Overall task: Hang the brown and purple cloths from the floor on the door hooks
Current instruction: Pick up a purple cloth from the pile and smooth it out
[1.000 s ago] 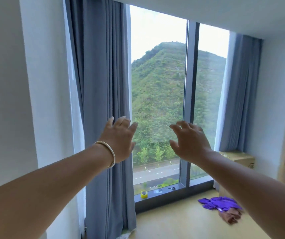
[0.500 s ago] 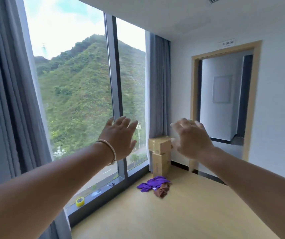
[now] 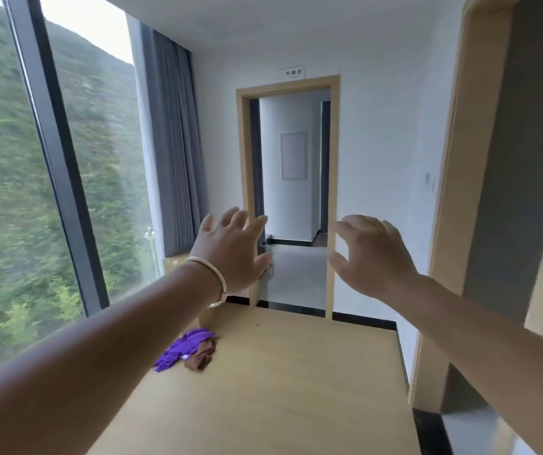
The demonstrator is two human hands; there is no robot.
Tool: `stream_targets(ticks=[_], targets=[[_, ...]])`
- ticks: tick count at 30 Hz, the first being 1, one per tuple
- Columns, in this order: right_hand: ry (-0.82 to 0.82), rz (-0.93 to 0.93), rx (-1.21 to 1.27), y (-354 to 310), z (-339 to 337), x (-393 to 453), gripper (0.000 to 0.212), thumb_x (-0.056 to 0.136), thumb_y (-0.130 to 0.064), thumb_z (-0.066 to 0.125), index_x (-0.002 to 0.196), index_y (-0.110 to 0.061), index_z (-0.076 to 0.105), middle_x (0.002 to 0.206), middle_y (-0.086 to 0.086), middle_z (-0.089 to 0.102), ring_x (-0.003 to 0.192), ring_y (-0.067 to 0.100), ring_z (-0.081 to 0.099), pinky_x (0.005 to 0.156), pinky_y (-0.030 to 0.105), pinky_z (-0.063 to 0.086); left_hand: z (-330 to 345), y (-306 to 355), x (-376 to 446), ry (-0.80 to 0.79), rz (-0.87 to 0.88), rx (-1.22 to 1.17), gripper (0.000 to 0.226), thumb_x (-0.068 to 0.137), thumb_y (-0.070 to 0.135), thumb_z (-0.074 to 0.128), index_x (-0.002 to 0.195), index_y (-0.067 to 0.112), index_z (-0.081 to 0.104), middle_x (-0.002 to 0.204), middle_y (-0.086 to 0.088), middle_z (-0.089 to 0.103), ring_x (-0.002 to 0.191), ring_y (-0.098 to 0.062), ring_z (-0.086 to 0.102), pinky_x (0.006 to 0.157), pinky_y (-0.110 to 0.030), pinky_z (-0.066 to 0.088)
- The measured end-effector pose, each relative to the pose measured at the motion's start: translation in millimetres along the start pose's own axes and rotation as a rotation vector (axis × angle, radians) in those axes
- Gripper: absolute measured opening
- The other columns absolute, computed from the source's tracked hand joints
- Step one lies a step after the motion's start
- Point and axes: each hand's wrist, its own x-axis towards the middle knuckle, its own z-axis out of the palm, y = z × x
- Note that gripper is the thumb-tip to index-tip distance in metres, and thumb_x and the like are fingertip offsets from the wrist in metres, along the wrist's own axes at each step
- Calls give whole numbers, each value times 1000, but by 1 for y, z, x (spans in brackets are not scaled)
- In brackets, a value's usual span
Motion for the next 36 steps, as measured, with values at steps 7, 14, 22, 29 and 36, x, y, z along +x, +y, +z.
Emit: stream_targets(ticks=[7,14,22,29,36], targets=[[-24,109,-38,44,2,-7,47,91,-36,48,137,-27,44,138,-5,48,133,17,35,114,46,21,28,42,38,-36,98,-98,66,93,58,41,149,34,19,159,-3,18,149,-24,3,117,-54,5],[-112,143,-105,86,29,14,52,93,-43,45,142,-30,37,147,-4,37,139,17,25,115,45,17,73,57,110,-58,174,-105,66,92,59,42,150,34,19,158,-3,21,149,-25,5,116,-56,5],[-208,204,-200,145,70,110,58,92,-49,43,145,-29,31,150,-3,35,139,19,27,115,44,18,120,39,224,-60,227,-78,67,93,59,40,150,32,19,156,-6,26,147,-27,14,118,-55,13],[-229,251,-210,178,130,207,59,93,-48,44,146,-28,29,148,-4,35,137,20,30,111,40,22,180,16,317,-78,249,-97,68,93,58,40,151,31,15,156,-5,23,146,-24,13,118,-53,11],[-231,241,-188,208,188,261,57,93,-46,45,145,-28,31,147,-4,36,136,18,31,113,40,22,236,14,391,-97,269,-124,69,93,57,41,151,29,15,155,-5,25,146,-24,14,118,-53,12]])
